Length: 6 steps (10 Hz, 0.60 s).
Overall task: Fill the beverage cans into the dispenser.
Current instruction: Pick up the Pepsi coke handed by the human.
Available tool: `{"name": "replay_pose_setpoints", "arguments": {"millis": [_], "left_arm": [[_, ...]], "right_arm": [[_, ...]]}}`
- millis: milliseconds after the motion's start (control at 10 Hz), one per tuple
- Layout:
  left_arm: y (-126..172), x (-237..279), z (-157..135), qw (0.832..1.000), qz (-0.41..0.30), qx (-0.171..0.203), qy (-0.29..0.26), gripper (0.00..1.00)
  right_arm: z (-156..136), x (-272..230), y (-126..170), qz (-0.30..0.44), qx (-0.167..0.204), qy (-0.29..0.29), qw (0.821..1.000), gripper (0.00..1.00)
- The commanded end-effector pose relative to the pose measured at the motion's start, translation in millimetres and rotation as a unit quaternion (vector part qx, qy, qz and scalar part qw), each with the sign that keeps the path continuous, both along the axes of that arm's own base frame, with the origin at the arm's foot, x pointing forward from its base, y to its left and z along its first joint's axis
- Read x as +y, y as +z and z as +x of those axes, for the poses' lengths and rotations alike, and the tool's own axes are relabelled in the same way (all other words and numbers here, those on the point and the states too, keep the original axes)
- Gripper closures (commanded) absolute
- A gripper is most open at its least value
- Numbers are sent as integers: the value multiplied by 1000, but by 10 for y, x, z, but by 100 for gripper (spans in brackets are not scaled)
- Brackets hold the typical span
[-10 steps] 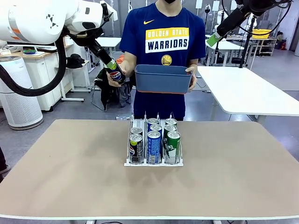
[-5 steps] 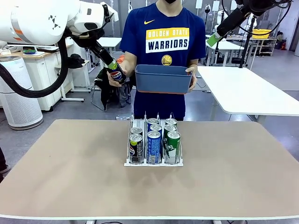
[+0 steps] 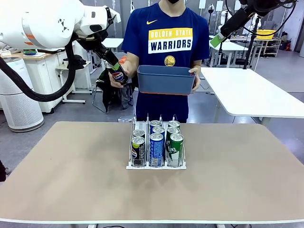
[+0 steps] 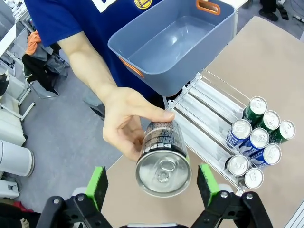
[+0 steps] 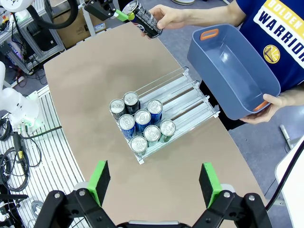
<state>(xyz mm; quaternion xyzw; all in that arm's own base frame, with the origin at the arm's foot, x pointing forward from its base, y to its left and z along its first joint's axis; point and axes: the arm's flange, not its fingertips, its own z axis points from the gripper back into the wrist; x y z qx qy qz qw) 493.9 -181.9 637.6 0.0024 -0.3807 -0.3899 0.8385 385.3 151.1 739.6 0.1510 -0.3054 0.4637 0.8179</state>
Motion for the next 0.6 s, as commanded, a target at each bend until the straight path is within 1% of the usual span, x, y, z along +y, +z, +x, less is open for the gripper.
{"name": "replay_pose_setpoints", "arguments": {"millis": [0, 200, 500], "left_arm": [[-37, 33, 92, 1000, -5, -12, -18, 0], [-96, 49, 161, 999, 0, -9, -33, 0], [-146, 10, 214, 999, 2, -9, -39, 0]], "right_arm": [[-6, -4, 1, 1, 6, 2, 1000, 0], [-6, -4, 1, 1, 6, 2, 1000, 0], [-6, -4, 1, 1, 6, 2, 1000, 0]]}}
